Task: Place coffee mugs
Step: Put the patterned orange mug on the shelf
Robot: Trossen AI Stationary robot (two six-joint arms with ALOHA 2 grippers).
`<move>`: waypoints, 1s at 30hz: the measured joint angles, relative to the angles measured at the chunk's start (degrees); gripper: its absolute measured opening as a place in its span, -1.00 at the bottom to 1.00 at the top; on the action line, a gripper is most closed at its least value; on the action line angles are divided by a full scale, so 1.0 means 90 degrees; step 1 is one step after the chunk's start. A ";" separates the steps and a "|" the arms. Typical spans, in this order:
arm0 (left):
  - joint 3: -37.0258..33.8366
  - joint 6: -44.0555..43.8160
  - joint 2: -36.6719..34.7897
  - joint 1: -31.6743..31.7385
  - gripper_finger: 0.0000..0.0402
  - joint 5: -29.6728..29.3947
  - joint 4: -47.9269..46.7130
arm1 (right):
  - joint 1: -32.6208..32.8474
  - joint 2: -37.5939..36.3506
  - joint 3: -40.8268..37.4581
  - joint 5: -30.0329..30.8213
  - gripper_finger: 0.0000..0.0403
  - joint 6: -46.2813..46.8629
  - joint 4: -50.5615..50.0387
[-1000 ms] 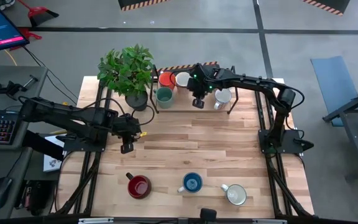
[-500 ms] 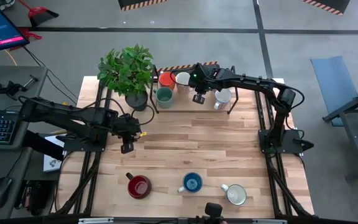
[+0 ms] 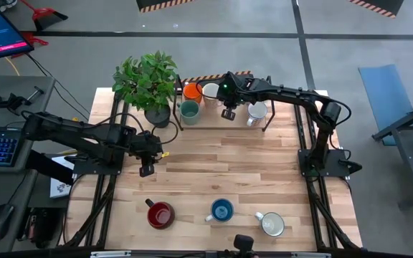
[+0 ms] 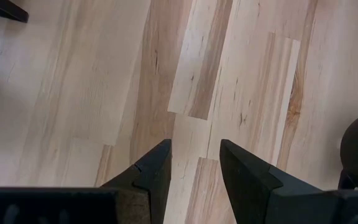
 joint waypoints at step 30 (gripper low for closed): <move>0.0000 -0.0001 0.0000 -0.0001 -0.37 0.0000 0.0000 | 0.0002 0.0000 0.0000 -0.1500 -0.88 0.0045 0.0738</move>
